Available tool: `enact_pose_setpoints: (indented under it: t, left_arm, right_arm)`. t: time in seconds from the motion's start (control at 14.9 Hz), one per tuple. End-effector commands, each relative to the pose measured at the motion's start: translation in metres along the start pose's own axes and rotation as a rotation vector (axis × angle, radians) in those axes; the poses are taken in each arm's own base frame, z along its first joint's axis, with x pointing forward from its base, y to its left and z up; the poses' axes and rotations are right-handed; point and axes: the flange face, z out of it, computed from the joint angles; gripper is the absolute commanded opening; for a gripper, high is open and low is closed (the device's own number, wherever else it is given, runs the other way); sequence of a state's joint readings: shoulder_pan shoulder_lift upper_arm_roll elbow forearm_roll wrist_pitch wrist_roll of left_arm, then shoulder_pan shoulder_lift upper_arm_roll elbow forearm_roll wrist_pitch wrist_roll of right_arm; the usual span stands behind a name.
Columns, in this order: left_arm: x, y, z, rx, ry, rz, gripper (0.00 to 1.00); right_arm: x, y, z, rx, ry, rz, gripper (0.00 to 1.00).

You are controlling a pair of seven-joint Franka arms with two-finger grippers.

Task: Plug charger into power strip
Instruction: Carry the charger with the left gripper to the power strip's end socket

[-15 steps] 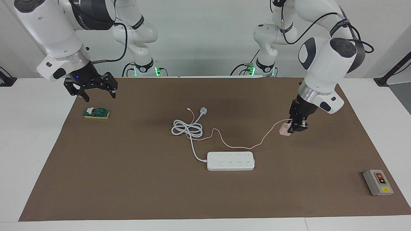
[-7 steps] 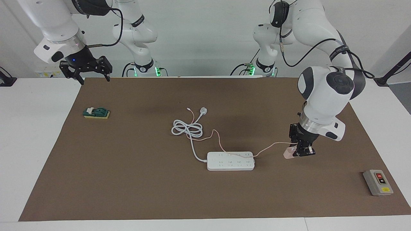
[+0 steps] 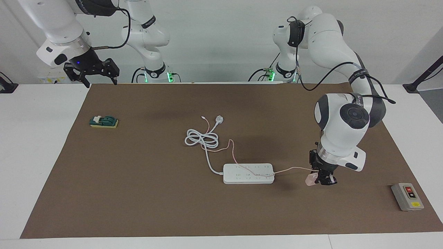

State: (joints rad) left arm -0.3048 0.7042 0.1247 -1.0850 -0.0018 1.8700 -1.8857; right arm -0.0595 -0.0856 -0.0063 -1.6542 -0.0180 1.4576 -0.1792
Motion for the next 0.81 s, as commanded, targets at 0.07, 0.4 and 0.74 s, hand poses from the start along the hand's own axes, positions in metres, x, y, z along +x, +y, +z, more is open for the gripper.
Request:
enact_pose_setpoints:
  t: [0.07, 0.4, 0.74]
  left_arm:
    - [-0.024, -0.004, 0.001, -0.031, 0.029, 0.012, 0.00]
    - [-0.053, -0.021, 0.017, -0.016, 0.028, -0.036, 0.00]
    - [-0.087, -0.063, 0.026, 0.059, 0.052, -0.009, 0.00]
  right_arm:
    - [0.005, 0.000, 0.001, -0.012, 0.005, 0.021, 1.00]
    - [0.005, 0.001, 0.000, -0.029, 0.005, 0.015, 1.00]
    - [0.005, -0.001, -0.003, -0.039, 0.015, 0.019, 1.00]
